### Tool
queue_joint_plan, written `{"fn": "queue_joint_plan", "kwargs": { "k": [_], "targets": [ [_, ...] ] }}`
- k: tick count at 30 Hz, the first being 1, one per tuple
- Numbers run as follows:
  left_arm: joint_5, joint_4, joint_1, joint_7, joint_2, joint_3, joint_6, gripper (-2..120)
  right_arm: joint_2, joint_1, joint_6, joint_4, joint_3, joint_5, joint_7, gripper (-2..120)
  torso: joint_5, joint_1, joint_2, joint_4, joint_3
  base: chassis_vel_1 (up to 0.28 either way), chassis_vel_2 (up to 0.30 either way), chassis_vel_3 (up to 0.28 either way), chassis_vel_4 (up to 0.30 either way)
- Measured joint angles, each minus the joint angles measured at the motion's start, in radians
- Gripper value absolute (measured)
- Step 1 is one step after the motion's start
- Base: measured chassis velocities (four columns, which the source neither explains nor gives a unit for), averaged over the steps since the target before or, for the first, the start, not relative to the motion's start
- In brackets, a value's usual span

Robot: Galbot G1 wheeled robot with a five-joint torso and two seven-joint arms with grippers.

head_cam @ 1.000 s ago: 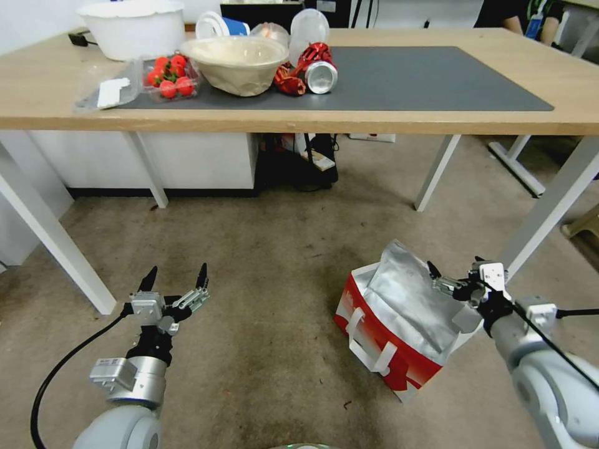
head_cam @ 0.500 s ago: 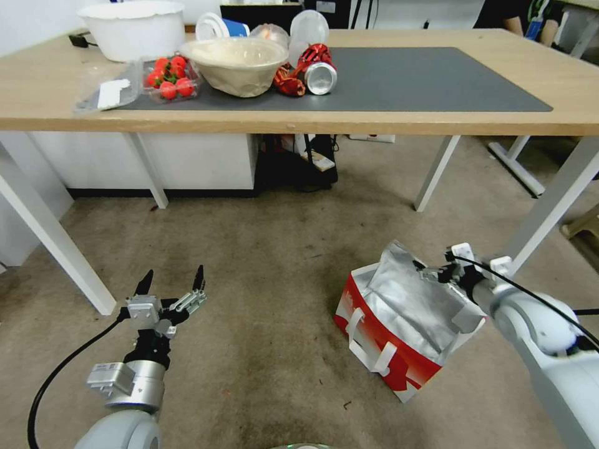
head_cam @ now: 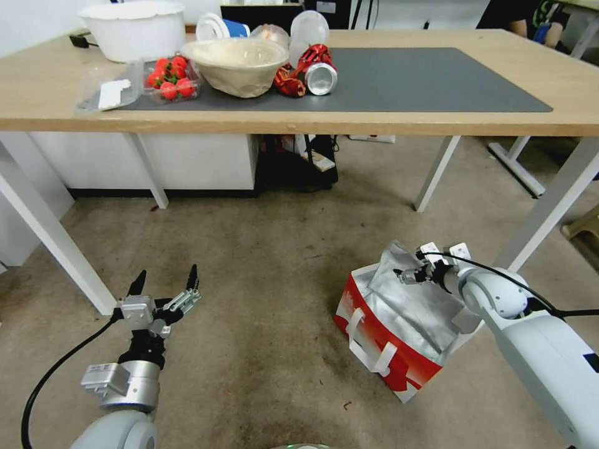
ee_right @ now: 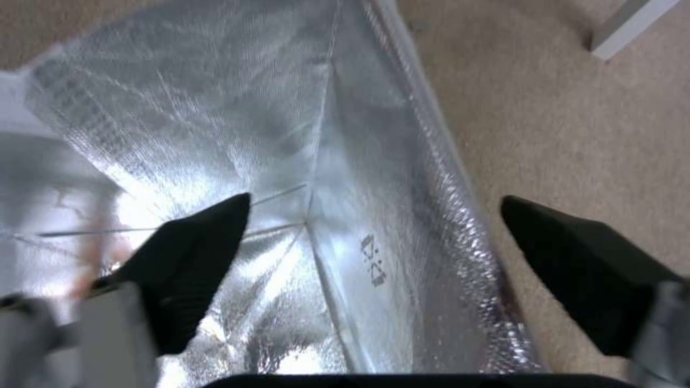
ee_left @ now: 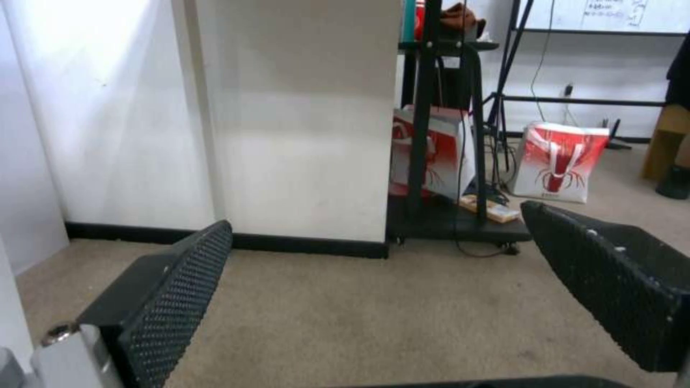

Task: Pick up the food delivery bag from the floor and place it on the table.

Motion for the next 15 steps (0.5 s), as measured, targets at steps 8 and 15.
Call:
{"fn": "queue_joint_plan", "kwargs": {
  "k": [8,15],
  "targets": [
    [-0.001,0.012,-0.001,-0.006,0.002,-0.004,-0.012,100,0.002,0.049,-0.021,-0.065,-0.053,-0.03,-0.025,57,0.0,0.0,0.001,-0.0001,0.0,0.0,0.0,0.0,0.0],
    [0.0,0.016,-0.003,-0.007,0.001,-0.005,-0.015,100,0.002,0.082,-0.022,-0.101,-0.081,-0.052,-0.046,32,0.0,0.0,0.001,0.0,0.0,0.0,0.0,0.0,0.0]
  ]
}}
